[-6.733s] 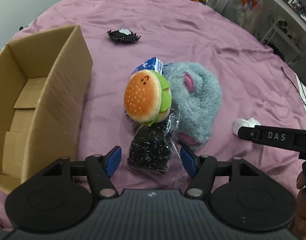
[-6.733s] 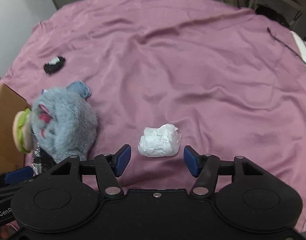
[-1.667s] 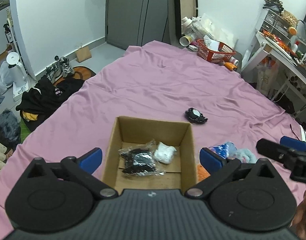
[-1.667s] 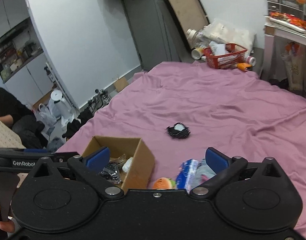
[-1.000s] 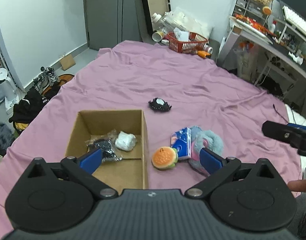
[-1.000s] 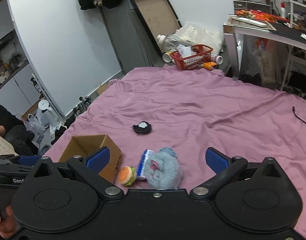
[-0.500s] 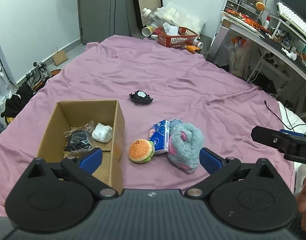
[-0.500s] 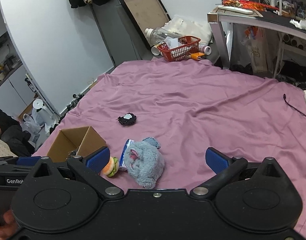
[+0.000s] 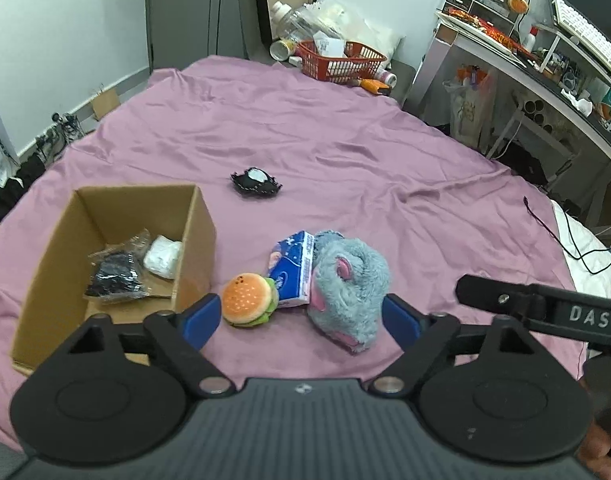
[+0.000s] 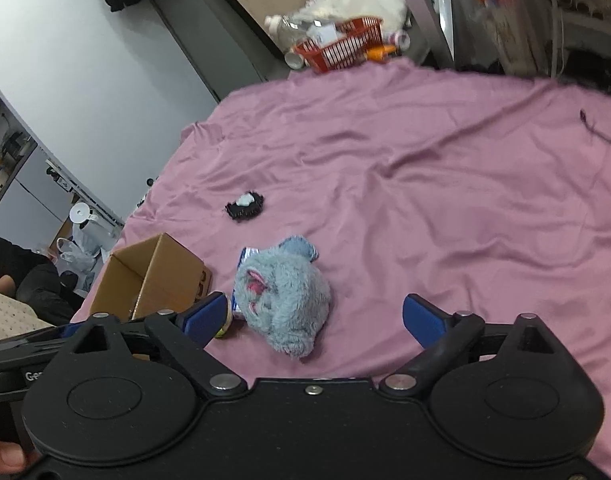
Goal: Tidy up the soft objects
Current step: 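Move both grippers to the grey-blue plush toy, then grasp the grey-blue plush toy with both grippers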
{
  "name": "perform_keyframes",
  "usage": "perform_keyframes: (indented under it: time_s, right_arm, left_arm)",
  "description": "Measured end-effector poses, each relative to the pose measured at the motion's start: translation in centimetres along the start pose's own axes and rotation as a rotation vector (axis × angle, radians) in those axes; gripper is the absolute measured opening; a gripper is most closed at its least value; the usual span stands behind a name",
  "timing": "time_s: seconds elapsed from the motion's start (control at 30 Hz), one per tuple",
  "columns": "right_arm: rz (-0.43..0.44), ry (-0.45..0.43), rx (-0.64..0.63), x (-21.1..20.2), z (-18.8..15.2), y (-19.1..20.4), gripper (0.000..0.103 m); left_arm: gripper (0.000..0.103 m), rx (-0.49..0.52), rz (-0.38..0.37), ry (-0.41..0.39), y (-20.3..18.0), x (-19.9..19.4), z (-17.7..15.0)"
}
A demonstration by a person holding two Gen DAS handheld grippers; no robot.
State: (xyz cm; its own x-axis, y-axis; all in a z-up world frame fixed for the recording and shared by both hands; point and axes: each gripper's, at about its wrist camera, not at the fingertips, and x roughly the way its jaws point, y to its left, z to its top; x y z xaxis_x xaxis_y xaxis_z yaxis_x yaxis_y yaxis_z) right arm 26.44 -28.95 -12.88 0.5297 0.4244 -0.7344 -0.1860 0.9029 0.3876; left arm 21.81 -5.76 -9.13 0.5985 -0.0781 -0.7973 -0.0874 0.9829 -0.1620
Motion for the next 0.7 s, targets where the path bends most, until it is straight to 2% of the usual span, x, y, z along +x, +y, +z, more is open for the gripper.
perform_keyframes:
  time_s: [0.17,0.27,0.4,0.47,0.53,0.6,0.7]
  right_arm:
    - [0.018,0.057,0.035,2.3,0.1,-0.8,0.079]
    - [0.029,0.084,0.065,3.5,0.2,-1.3,0.070]
    - [0.058,0.111,0.109,4.8,0.4,-1.9,0.061]
    - [0.083,0.114,0.126,5.3,0.5,-2.1,0.060]
    - [0.084,0.115,0.131,5.8,0.7,-2.1,0.060]
    - [0.085,0.114,0.134,6.2,0.8,-2.1,0.059]
    - [0.094,0.112,0.144,6.9,1.1,-2.1,0.055]
  left_arm:
    - [0.059,-0.040,-0.034,0.041,0.3,2.6,-0.1]
    - [0.049,-0.064,-0.054,0.060,0.5,4.0,-0.1]
    - [0.042,-0.093,-0.071,0.078,0.7,5.8,0.1]
    - [0.034,-0.105,-0.078,0.100,0.7,6.9,0.4]
    - [0.032,-0.132,-0.110,0.114,0.9,7.9,0.7]
    - [0.029,-0.133,-0.102,0.124,0.8,8.8,0.8]
    - [0.023,-0.168,-0.130,0.149,1.1,10.2,0.8]
